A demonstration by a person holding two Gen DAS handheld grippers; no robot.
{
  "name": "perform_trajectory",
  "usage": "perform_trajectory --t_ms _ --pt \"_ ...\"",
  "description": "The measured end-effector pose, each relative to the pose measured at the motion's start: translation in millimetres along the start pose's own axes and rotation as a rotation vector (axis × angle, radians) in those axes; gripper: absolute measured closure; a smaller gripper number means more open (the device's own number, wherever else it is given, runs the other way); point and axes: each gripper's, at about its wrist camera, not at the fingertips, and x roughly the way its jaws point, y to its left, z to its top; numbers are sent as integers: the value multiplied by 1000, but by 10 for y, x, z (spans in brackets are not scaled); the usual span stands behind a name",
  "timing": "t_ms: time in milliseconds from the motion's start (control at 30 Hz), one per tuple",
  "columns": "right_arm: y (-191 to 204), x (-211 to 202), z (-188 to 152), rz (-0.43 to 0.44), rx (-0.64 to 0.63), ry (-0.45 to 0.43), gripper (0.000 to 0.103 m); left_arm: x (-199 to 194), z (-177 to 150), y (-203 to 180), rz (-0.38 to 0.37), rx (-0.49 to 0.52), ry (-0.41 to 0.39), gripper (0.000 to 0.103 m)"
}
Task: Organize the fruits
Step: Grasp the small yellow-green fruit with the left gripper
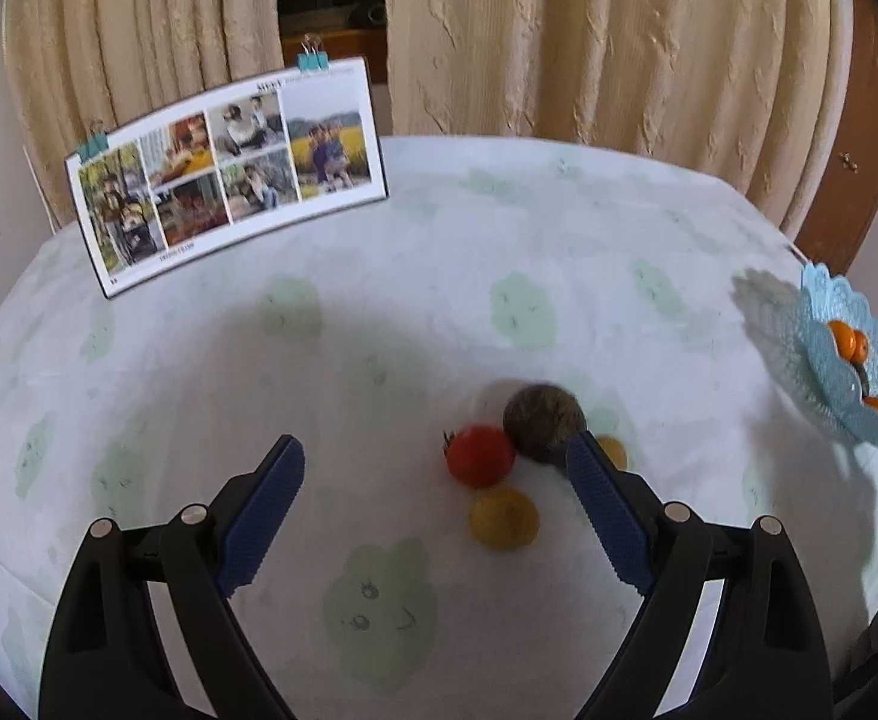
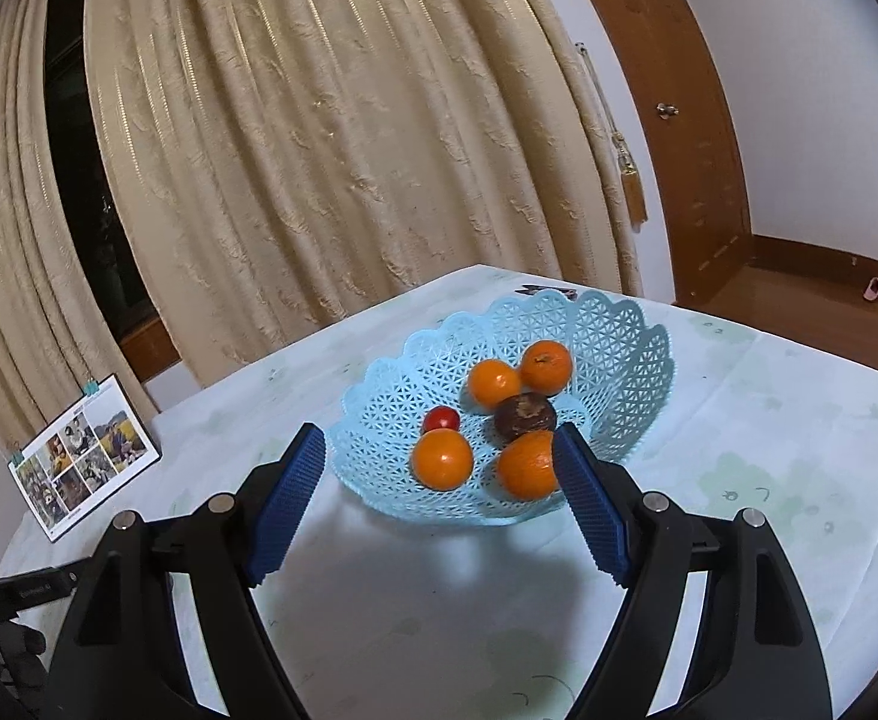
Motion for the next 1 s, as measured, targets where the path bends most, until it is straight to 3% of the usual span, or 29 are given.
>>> perform_trajectory --t_ms 167,300,500,733,833,1000 --pt "-13 38 3 6 13 14 23 110 -133 -58 -34 15 43 31" --pt "-33 62 14 13 19 24 23 190 -198 -85 -54 25 69 51" --pt "-51 84 12 10 27 31 23 197 -237 -132 -102 41 63 74" --pt "15 113 12 -3 -12 45 23 109 -240 -64 -130 28 38 74" --pt "156 122 -4 -10 -84 49 23 27 -229 -1 -120 21 7 74" --pt "527 194 -103 92 -176 133 23 -70 -215 95 -104 4 -35 74"
